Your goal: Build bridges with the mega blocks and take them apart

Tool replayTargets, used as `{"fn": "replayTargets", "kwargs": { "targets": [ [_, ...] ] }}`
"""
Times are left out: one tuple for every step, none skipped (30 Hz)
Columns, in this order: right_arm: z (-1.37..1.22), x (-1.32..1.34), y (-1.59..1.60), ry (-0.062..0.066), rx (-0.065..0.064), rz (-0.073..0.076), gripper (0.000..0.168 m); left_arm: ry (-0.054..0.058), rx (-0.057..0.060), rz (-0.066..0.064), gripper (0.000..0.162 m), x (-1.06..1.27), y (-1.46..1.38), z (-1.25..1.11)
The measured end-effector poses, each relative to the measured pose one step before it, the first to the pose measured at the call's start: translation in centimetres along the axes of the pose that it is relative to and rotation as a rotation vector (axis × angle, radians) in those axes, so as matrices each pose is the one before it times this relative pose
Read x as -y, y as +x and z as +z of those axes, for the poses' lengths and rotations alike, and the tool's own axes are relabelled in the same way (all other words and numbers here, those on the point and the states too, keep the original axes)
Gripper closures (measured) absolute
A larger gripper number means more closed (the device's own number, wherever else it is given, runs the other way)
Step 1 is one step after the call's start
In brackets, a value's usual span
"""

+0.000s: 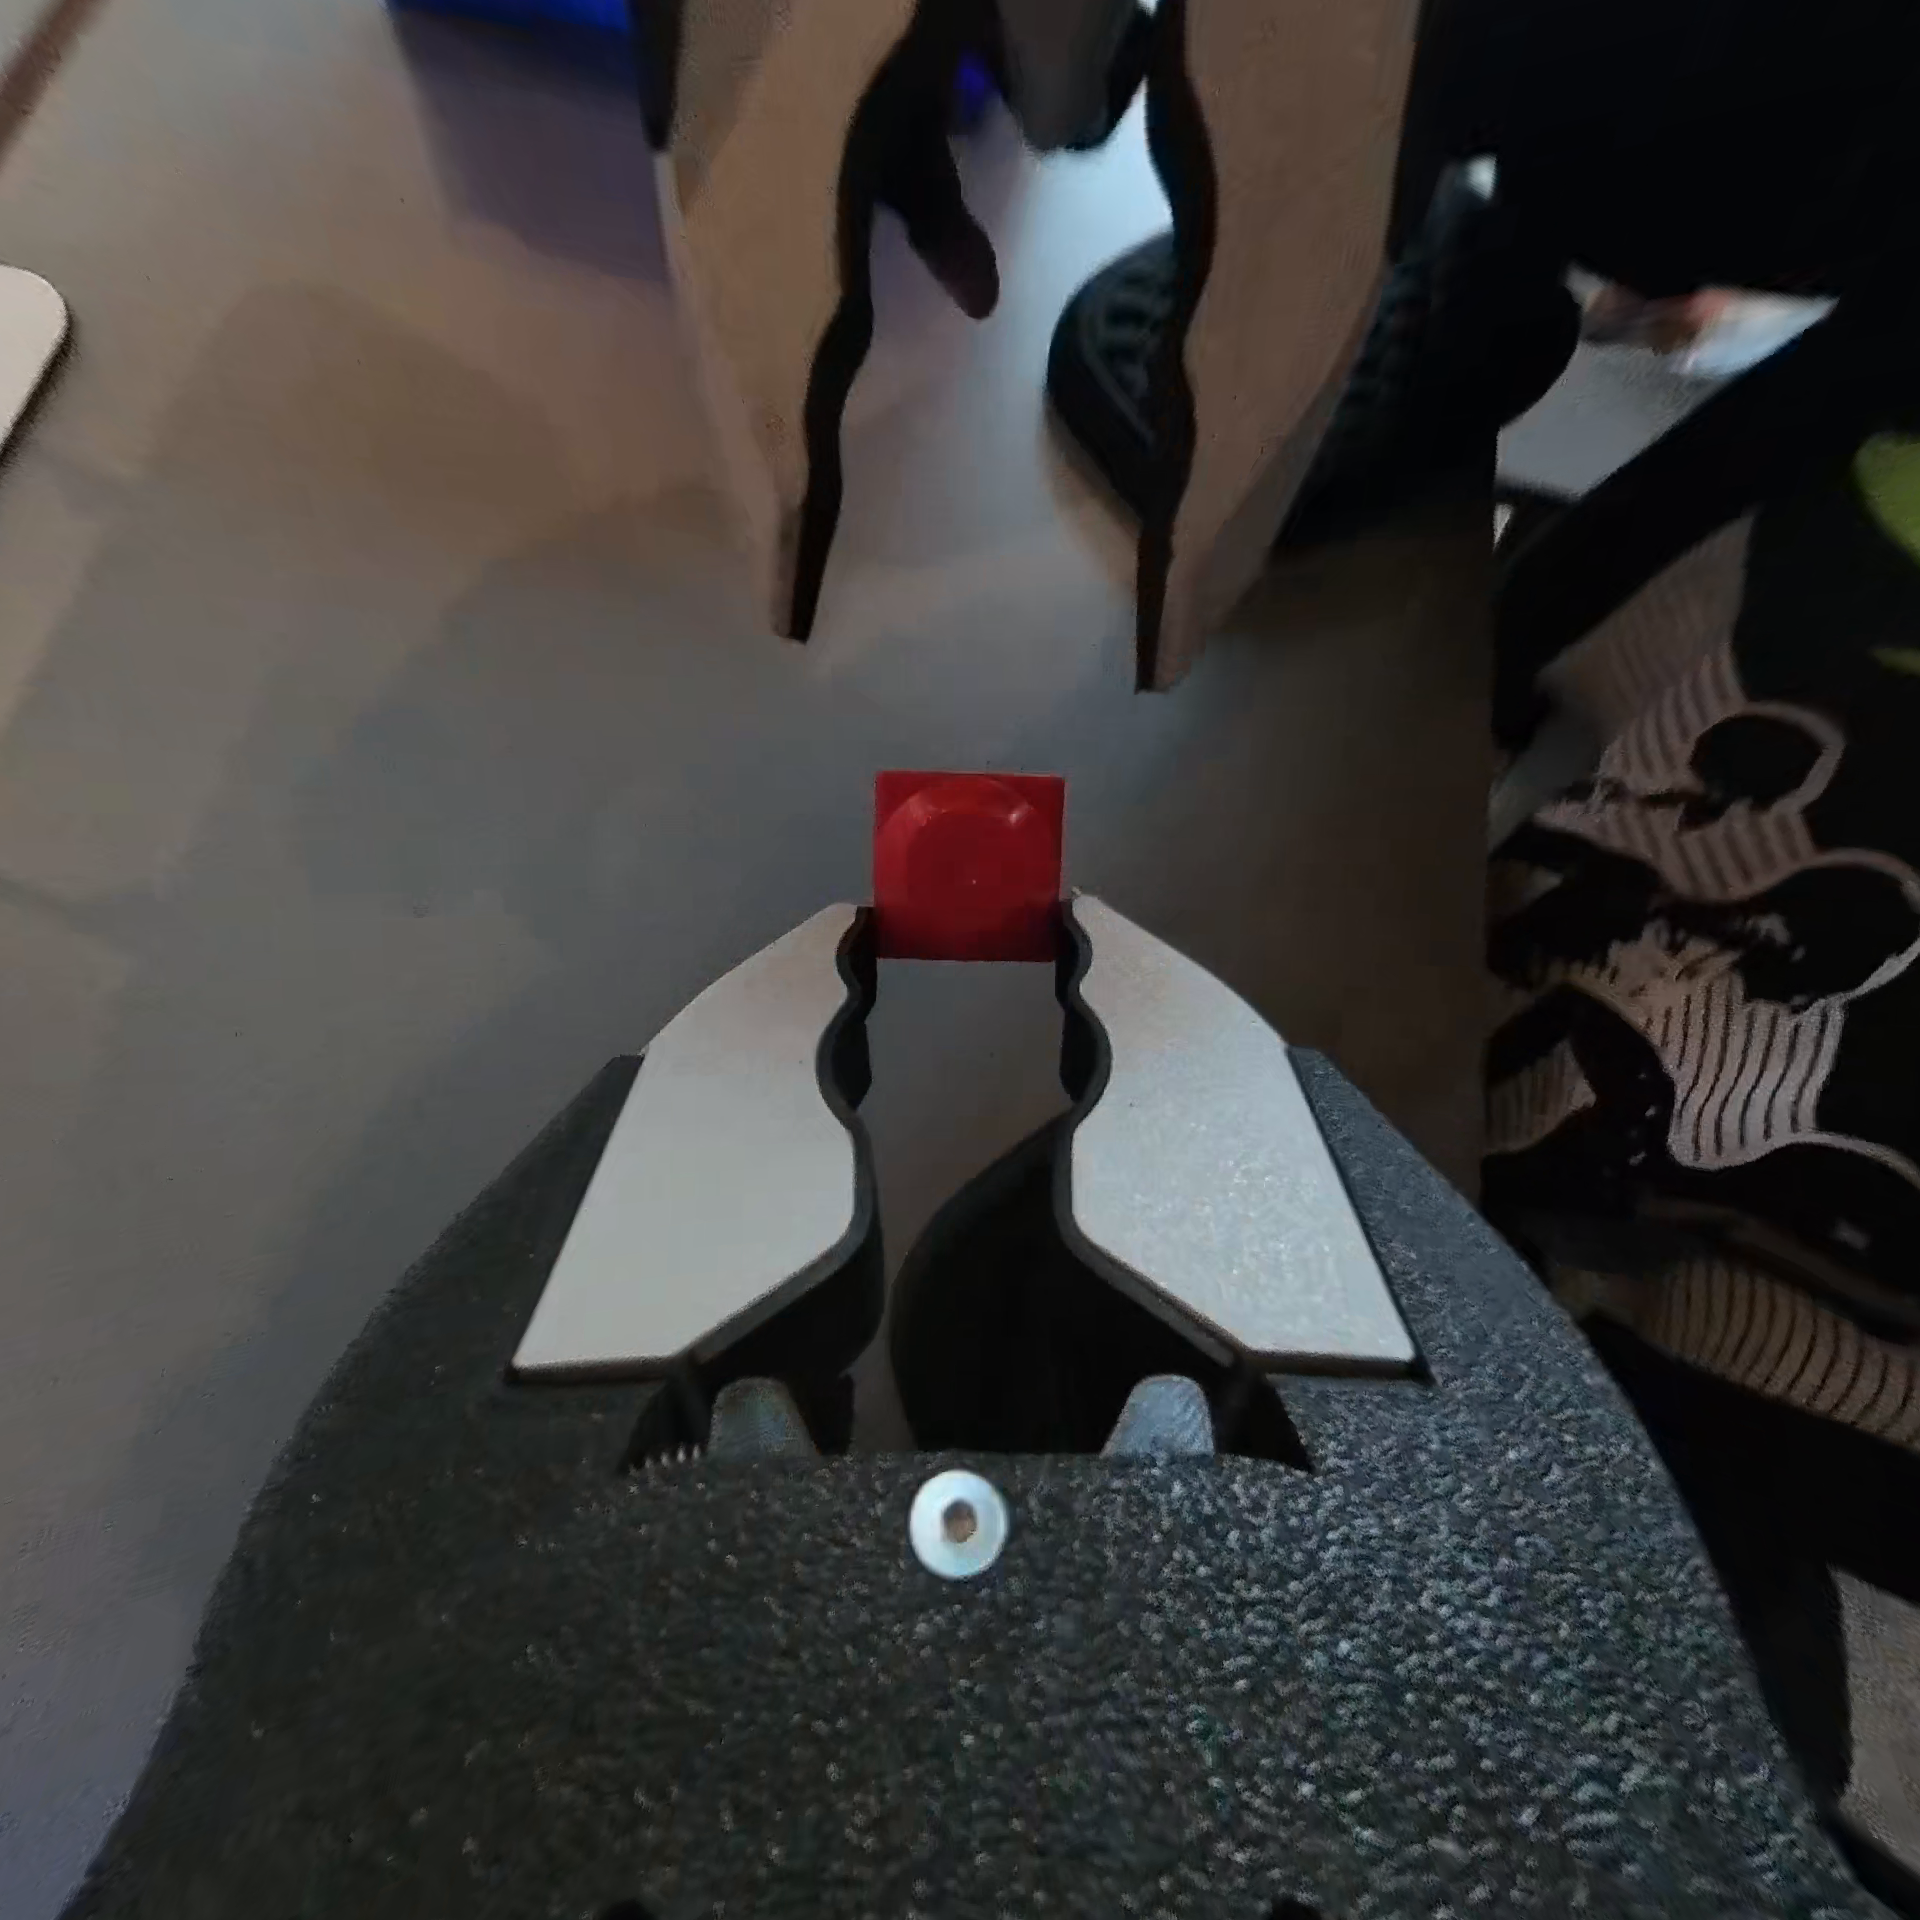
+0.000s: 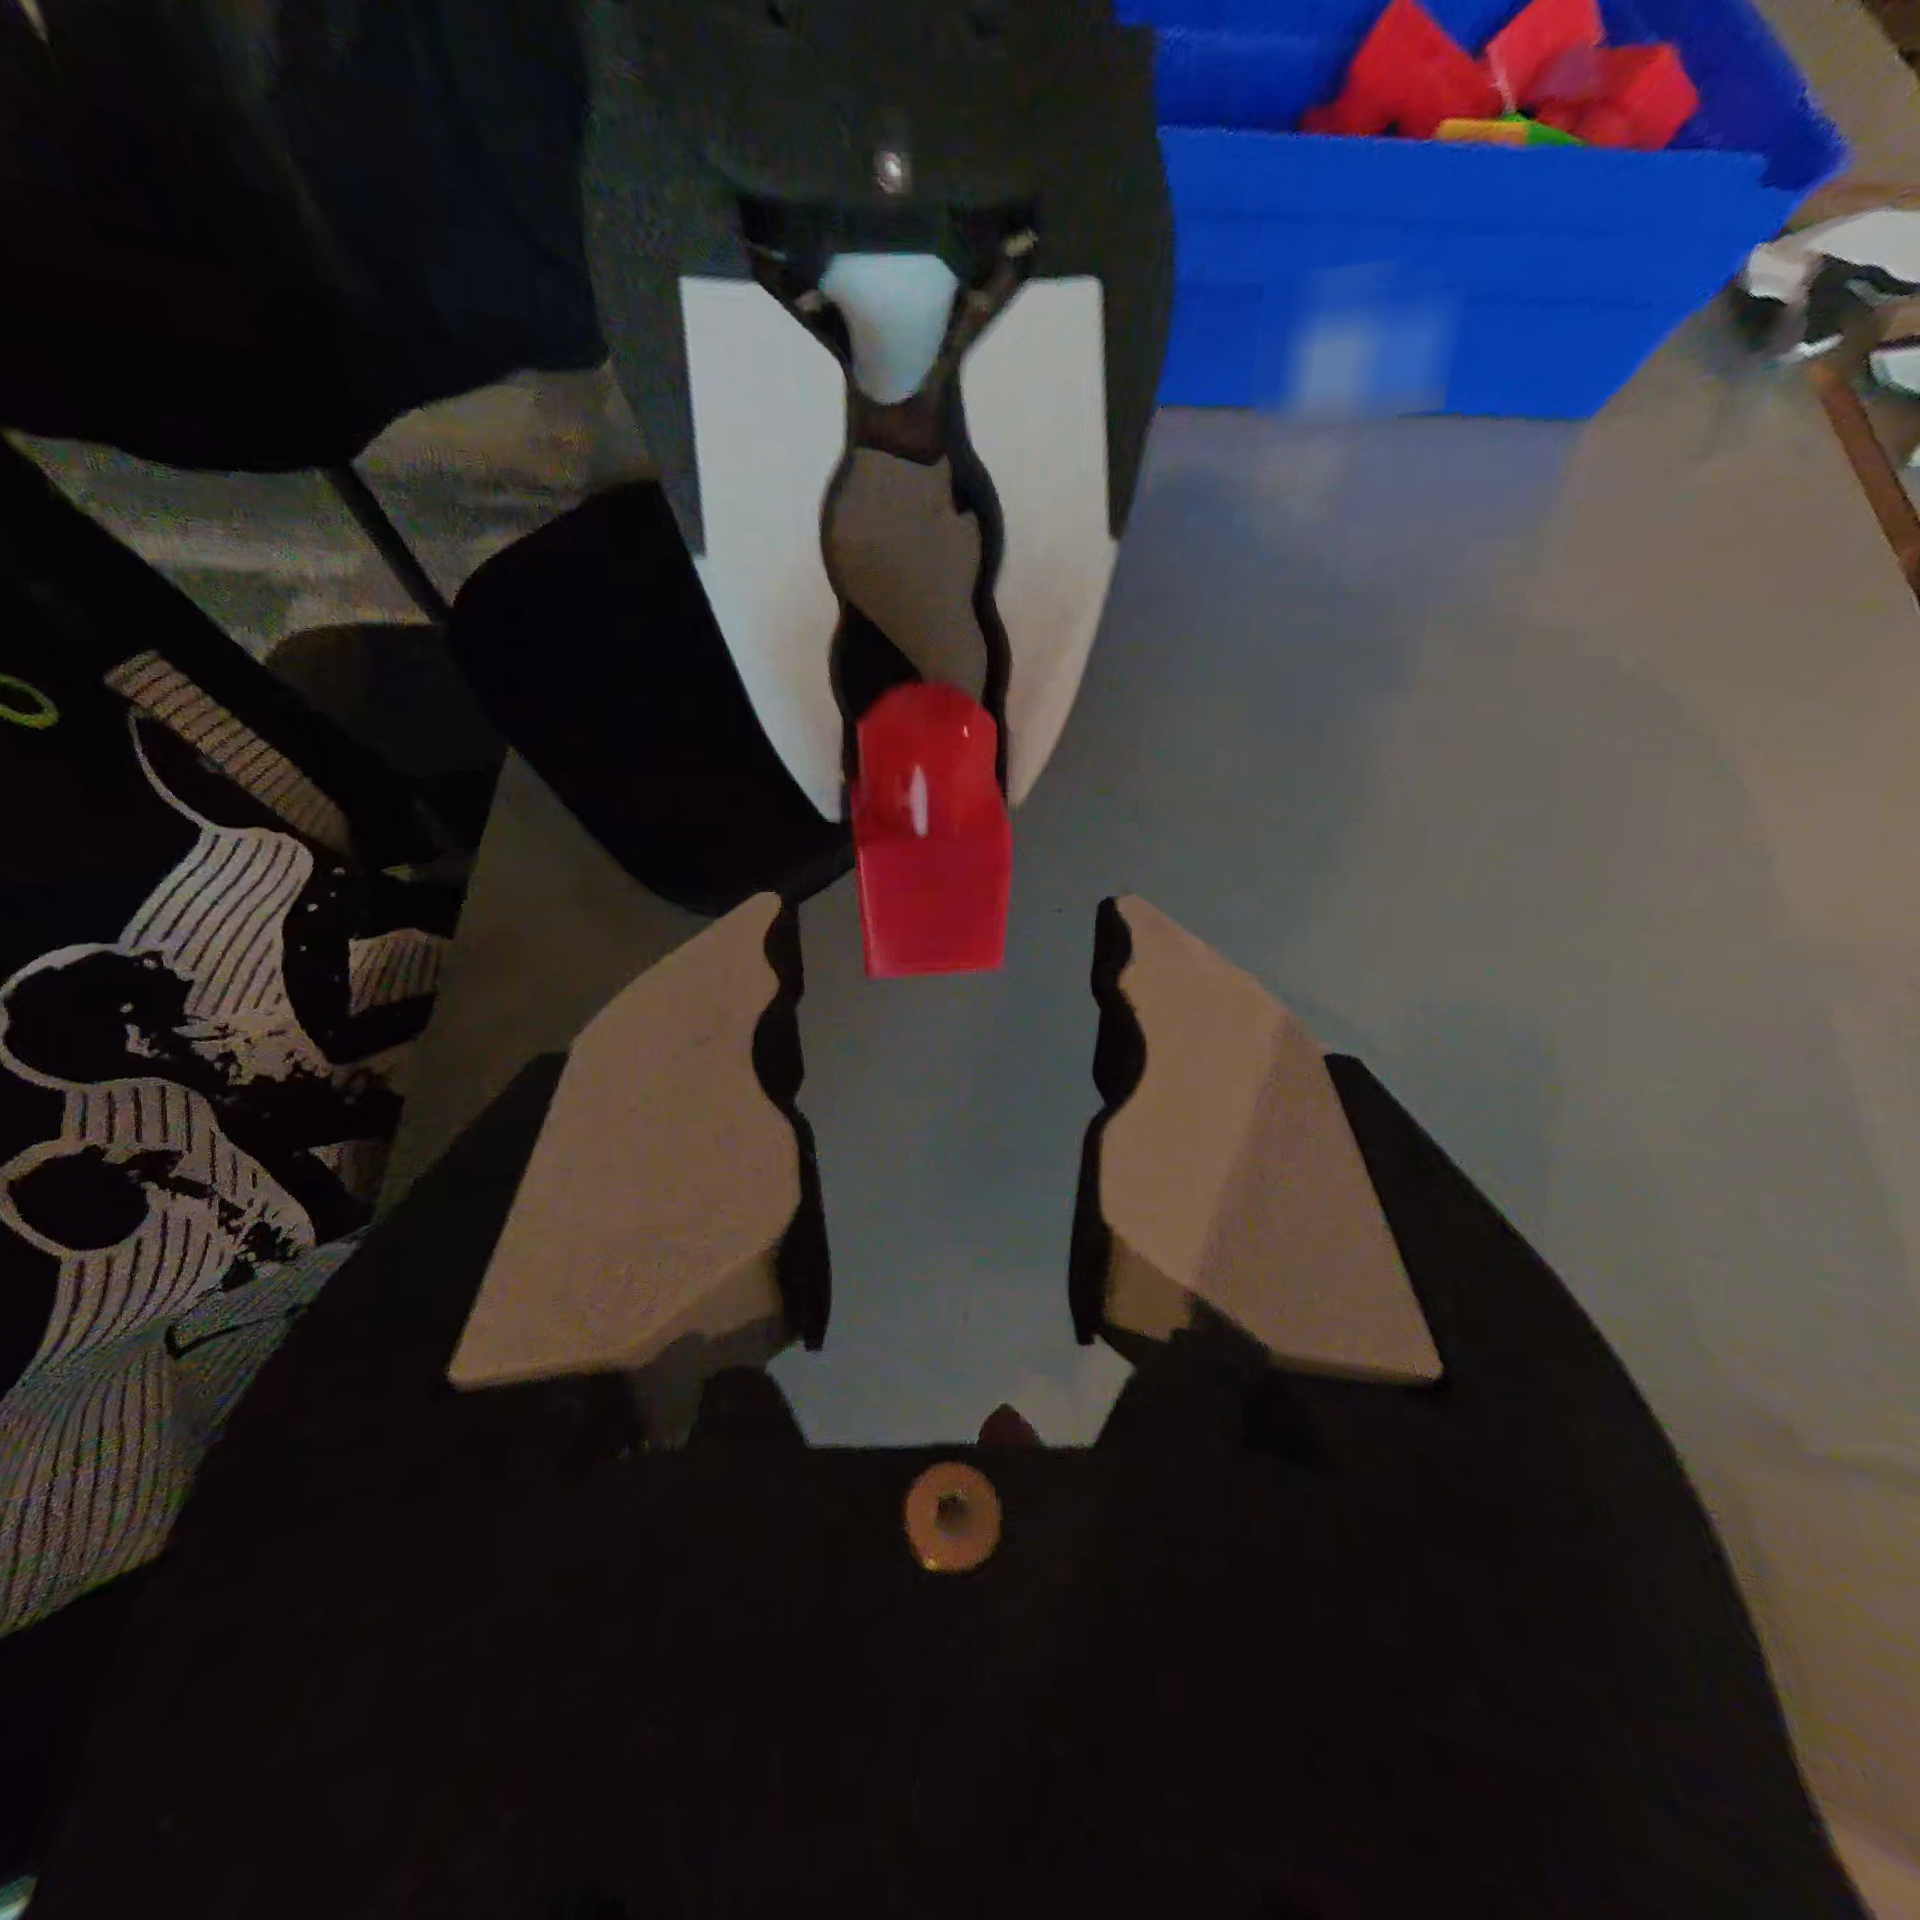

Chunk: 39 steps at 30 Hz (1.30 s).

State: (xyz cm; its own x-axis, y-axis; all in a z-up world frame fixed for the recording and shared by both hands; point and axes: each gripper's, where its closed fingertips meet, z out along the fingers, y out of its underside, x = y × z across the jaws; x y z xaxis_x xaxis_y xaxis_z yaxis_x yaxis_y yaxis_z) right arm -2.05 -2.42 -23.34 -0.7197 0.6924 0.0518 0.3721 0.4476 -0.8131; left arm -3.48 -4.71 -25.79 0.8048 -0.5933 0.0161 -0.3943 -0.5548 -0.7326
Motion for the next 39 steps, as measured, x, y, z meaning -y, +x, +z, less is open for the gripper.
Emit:
{"fn": "replayTargets", "kwargs": {
  "targets": [
    [0.403, 0.361, -0.286, -0.0190, 0.0049, -0.0196, 0.116, -0.0323, 0.0032, 0.0215, 0.129, -0.199, 0.069, 0.191],
    [0.416, 0.212, -0.224, -0.0212, 0.0024, -0.0143, 0.118, -0.0248, 0.0015, 0.0162, 0.129, -0.099, 0.077, 0.182],
    [0.400, 0.043, -0.089, -0.0259, -0.0035, -0.0100, 0.120, -0.0161, 0.0011, 0.0128, 0.129, -0.013, 0.065, 0.164],
    [0.362, -0.114, 0.035, -0.0285, -0.0094, -0.0094, 0.121, -0.0105, 0.0009, 0.0116, 0.129, 0.046, 0.053, 0.143],
    [0.305, -0.168, 0.062, -0.0262, -0.0090, -0.0096, 0.122, -0.0110, 0.0033, 0.0118, 0.128, 0.000, 0.000, 0.125],
    [0.239, -0.097, 0.047, -0.0155, -0.0065, -0.0070, 0.124, -0.0095, 0.0052, 0.0098, 0.128, -0.002, -0.035, 0.113],
    [0.176, -0.009, -0.029, -0.0075, -0.0014, -0.0014, 0.125, -0.0077, 0.0017, 0.0063, 0.128, -0.008, -0.011, 0.101],
    [0.122, 0.070, -0.087, 0.0000, 0.0028, 0.0004, 0.126, -0.0048, -0.0005, 0.0064, 0.128, 0.005, 0.007, 0.099],
    [0.058, 0.112, -0.018, 0.0033, -0.0025, 0.0002, 0.130, -0.0026, -0.0026, 0.0046, 0.128, 0.014, 0.035, 0.085],
    [0.047, 0.022, 0.019, -0.0007, -0.0044, -0.0024, 0.132, -0.0029, -0.0043, 0.0024, 0.128, -0.001, 0.051, 0.088],
    [0.061, -0.033, 0.002, -0.0032, -0.0027, -0.0047, 0.133, -0.0020, -0.0021, 0.0040, 0.128, 0.013, 0.022, 0.069],
    [0.071, -0.060, 0.023, -0.0039, -0.0023, -0.0051, 0.133, -0.0031, -0.0009, 0.0041, 0.128, 0.005, 0.004, 0.053],
    [0.086, -0.111, -0.094, -0.0057, 0.0054, -0.0034, 0.135, -0.0047, 0.0002, 0.0041, 0.128, 0.014, -0.017, 0.041],
    [0.110, -0.112, -0.115, -0.0051, 0.0067, -0.0021, 0.137, -0.0021, 0.0017, 0.0045, 0.128, 0.058, -0.030, 0.001],
    [0.095, -0.063, -0.094, -0.0014, 0.0056, -0.0026, 0.140, -0.0027, 0.0024, 0.0047, 0.128, 0.057, -0.042, -0.011],
    [0.046, 0.000, 0.001, 0.0032, -0.0010, -0.0032, 0.140, -0.0063, 0.0049, 0.0053, 0.128, -0.016, -0.082, 0.006],
    [-0.001, -0.023, 0.147, 0.0066, -0.0091, -0.0101, 0.141, -0.0031, 0.0101, 0.0030, 0.128, -0.007, -0.155, 0.017],
    [-0.033, -0.005, 0.203, 0.0151, -0.0109, -0.0100, 0.141, 0.0043, 0.0147, -0.0033, 0.128, 0.046, -0.251, -0.007],
    [-0.088, -0.019, 0.287, 0.0230, -0.0119, -0.0005, 0.141, 0.0121, 0.0195, -0.0107, 0.128, 0.066, -0.331, -0.046],
    [-0.162, -0.080, 0.413, 0.0290, -0.0135, 0.0049, 0.141, 0.0151, 0.0239, -0.0188, 0.127, 0.013, -0.422, -0.117],
    [-0.228, -0.224, 0.509, 0.0274, -0.0162, -0.0003, 0.141, 0.0121, 0.0224, -0.0212, 0.122, -0.154, -0.417, -0.168],
    [-0.235, -0.395, 0.591, 0.0247, -0.0159, 0.0011, 0.141, 0.0122, 0.0203, -0.0226, 0.118, -0.300, -0.364, -0.241],
    [-0.164, -0.562, 0.588, 0.0191, -0.0104, 0.0158, 0.141, 0.0208, 0.0228, -0.0263, 0.115, -0.280, -0.376, -0.319],
    [-0.080, -0.674, 0.438, 0.0165, 0.0035, 0.0210, 0.141, 0.0322, 0.0226, -0.0287, 0.112, -0.214, -0.357, -0.404],
    [0.007, -0.745, 0.414, 0.0138, 0.0054, 0.0245, 0.141, 0.0432, 0.0195, -0.0323, 0.109, -0.103, -0.291, -0.533],
    [0.052, -0.789, 0.479, 0.0076, -0.0003, 0.0198, 0.141, 0.0506, 0.0135, -0.0356, 0.107, -0.002, -0.181, -0.627],
    [0.049, -0.713, 0.394, 0.0072, 0.0008, 0.0058, 0.141, 0.0568, 0.0139, -0.0356, 0.103, 0.113, -0.163, -0.739],
    [0.033, -0.478, 0.297, 0.0166, 0.0023, 0.0036, 0.141, 0.0618, 0.0225, -0.0336, 0.101, 0.220, -0.280, -0.824],
    [-0.017, -0.364, 0.195, 0.0166, 0.0046, 0.0099, 0.141, 0.0593, 0.0264, -0.0293, 0.101, 0.250, -0.342, -0.890],
    [-0.035, -0.267, 0.130, 0.0160, 0.0058, 0.0118, 0.141, 0.0517, 0.0249, -0.0256, 0.101, 0.227, -0.333, -0.911],
    [-0.029, -0.216, 0.132, 0.0156, 0.0031, 0.0093, 0.141, 0.0468, 0.0254, -0.0248, 0.101, 0.253, -0.367, -0.893],
    [-0.020, -0.258, 0.111, 0.0077, 0.0024, 0.0067, 0.141, 0.0401, 0.0222, -0.0224, 0.102, 0.242, -0.352, -0.854],
    [0.006, -0.222, 0.059, 0.0056, 0.0050, 0.0037, 0.141, 0.0303, 0.0165, -0.0176, 0.102, 0.185, -0.283, -0.774],
    [0.027, -0.289, 0.078, -0.0040, 0.0038, 0.0098, 0.141, 0.0214, 0.0127, -0.0120, 0.102, 0.139, -0.246, -0.687],
    [0.077, -0.303, 0.036, -0.0094, 0.0043, 0.0057, 0.141, 0.0144, 0.0111, -0.0071, 0.103, 0.098, -0.201, -0.591],
    [0.110, -0.255, -0.022, -0.0092, 0.0055, 0.0030, 0.141, 0.0088, 0.0121, -0.0034, 0.103, 0.073, -0.224, -0.498],
    [0.136, -0.284, -0.015, -0.0131, 0.0035, 0.0055, 0.141, 0.0050, 0.0143, -0.0002, 0.103, 0.059, -0.233, -0.407],
    [0.139, -0.294, 0.025, -0.0147, 0.0003, 0.0078, 0.141, 0.0032, 0.0127, 0.0023, 0.103, 0.065, -0.215, -0.317],
    [0.130, -0.251, 0.011, -0.0137, 0.0001, 0.0044, 0.141, 0.0017, 0.0087, 0.0029, 0.103, 0.040, -0.144, -0.236]
  ]
}}
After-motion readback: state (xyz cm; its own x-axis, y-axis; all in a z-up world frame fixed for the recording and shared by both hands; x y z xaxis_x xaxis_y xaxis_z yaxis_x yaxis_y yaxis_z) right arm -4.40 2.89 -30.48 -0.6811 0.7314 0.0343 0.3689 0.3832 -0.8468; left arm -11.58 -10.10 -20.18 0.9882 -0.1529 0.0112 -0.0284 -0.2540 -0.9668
